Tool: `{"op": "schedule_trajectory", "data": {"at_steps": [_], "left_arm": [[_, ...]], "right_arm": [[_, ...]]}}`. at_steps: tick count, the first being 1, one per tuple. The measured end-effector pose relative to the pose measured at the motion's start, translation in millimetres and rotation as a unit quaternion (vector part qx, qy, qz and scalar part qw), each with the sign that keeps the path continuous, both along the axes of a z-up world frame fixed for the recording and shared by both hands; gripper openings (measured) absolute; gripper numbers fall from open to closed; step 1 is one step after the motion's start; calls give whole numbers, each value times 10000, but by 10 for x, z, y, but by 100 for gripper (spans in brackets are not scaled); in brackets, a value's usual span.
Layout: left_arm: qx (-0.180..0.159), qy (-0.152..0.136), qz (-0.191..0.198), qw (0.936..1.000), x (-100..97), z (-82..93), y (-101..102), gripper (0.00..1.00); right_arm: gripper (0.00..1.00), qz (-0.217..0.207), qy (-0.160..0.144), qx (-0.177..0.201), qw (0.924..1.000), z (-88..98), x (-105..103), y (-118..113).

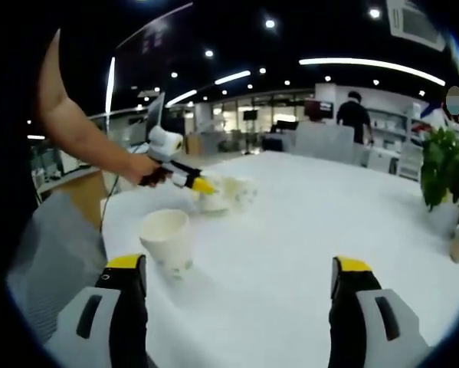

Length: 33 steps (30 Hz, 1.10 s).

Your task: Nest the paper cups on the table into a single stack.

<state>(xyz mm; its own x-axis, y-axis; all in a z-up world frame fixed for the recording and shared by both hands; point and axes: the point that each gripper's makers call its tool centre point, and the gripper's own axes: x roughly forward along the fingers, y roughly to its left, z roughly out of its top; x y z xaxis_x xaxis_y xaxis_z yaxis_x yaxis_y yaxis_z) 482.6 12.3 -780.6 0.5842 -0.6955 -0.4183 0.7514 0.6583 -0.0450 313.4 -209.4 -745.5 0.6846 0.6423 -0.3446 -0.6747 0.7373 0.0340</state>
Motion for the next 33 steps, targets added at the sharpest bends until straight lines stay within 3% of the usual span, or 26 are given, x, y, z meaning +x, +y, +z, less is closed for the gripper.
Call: {"op": "schedule_trajectory", "data": {"at_steps": [15, 33], "left_arm": [[106, -120, -458, 9988, -100, 264, -34, 36], [44, -180, -696, 9974, -121, 660, -39, 36]], "right_arm": [[100, -3, -66, -12, 10000, 51, 9, 9], [100, 21, -173, 7, 9998, 122, 28, 35]]}}
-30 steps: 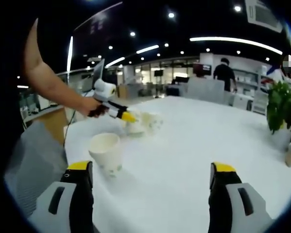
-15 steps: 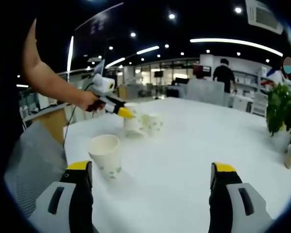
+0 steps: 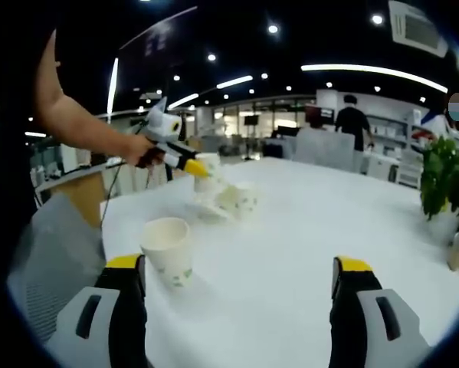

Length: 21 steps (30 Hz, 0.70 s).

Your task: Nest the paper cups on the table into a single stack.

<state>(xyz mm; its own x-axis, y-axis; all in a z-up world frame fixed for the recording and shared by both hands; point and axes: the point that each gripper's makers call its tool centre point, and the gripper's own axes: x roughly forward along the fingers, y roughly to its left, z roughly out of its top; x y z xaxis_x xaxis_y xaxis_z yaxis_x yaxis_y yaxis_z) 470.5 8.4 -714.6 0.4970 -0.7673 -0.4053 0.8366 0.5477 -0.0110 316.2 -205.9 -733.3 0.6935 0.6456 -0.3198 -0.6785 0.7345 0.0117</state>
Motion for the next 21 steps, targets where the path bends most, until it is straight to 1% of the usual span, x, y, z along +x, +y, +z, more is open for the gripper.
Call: {"op": "schedule_trajectory", "data": {"at_steps": [2, 10, 13, 21], "left_arm": [[-50, -5, -4, 10000, 5, 53, 3, 36], [-43, -86, -38, 9999, 33, 210, 23, 36], [-51, -94, -80, 9999, 22, 246, 10, 36], [-77, -107, -171, 9998, -39, 309, -41, 36]], "right_arm": [[100, 3, -13, 5, 10000, 10, 5, -2], [100, -35, -80, 90, 9999, 95, 51, -38], [100, -54, -53, 131, 9999, 107, 58, -43], [100, -30, -106, 146, 9998, 144, 53, -30]]}}
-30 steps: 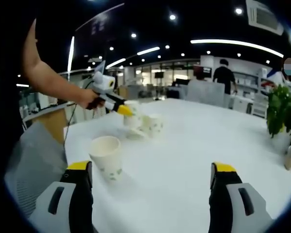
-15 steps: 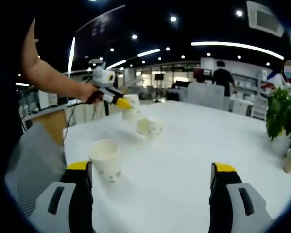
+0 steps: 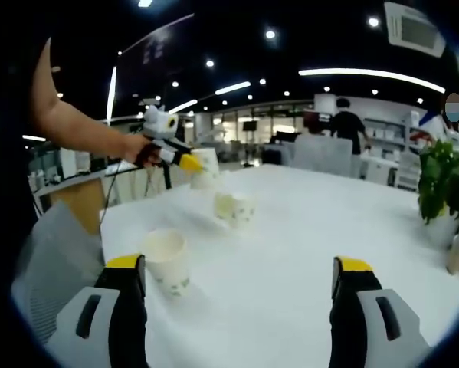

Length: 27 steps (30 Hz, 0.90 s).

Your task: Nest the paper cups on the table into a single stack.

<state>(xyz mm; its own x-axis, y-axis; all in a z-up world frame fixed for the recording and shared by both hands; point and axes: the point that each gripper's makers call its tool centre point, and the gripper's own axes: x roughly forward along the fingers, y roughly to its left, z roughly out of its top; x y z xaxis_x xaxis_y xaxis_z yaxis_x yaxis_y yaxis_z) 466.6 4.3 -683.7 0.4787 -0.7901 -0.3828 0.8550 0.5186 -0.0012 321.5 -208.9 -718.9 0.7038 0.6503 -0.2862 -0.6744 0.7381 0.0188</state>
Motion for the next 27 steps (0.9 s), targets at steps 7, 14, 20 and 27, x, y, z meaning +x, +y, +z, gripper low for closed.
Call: {"op": "schedule_trajectory", "data": {"at_steps": [7, 14, 20, 27], "left_arm": [[-20, -18, -84, 10000, -98, 64, -51, 36], [-76, -61, -192, 9998, -188, 144, -115, 36], [-94, -76, -326, 9994, -286, 191, -188, 36], [-151, -90, -436, 9989, -363, 249, -251, 36]], "right_arm": [[100, 33, -64, 34, 10000, 66, 5, 15], [100, 51, -111, 47, 9999, 114, -11, 14], [100, 56, -151, 80, 9998, 168, -27, 20], [100, 88, -197, 79, 9997, 213, -22, 40]]}}
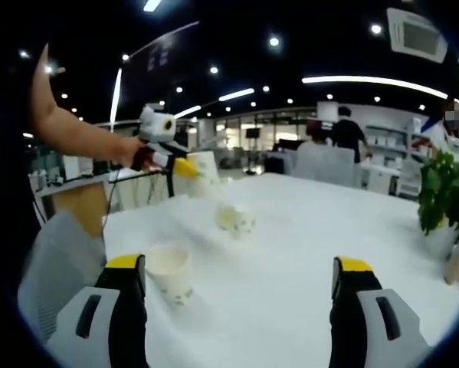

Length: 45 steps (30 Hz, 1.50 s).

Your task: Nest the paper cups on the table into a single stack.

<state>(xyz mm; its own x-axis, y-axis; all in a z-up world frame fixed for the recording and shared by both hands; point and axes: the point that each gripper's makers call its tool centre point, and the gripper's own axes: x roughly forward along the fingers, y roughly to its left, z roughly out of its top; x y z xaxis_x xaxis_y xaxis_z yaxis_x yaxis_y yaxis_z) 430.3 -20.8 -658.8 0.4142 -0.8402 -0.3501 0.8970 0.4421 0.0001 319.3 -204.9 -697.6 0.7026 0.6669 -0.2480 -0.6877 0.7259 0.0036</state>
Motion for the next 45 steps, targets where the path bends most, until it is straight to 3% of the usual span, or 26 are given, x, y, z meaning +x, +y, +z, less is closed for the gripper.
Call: {"op": "schedule_trajectory", "data": {"at_steps": [23, 45], "left_arm": [[-288, -119, -373, 9988, -317, 219, -236, 36], [-501, -183, -751, 9957, -793, 335, -416, 36]], "right_arm": [[100, 180, -121, 1, 9998, 164, 14, 123], [98, 410, -186, -7, 9990, 296, -61, 294]]}}
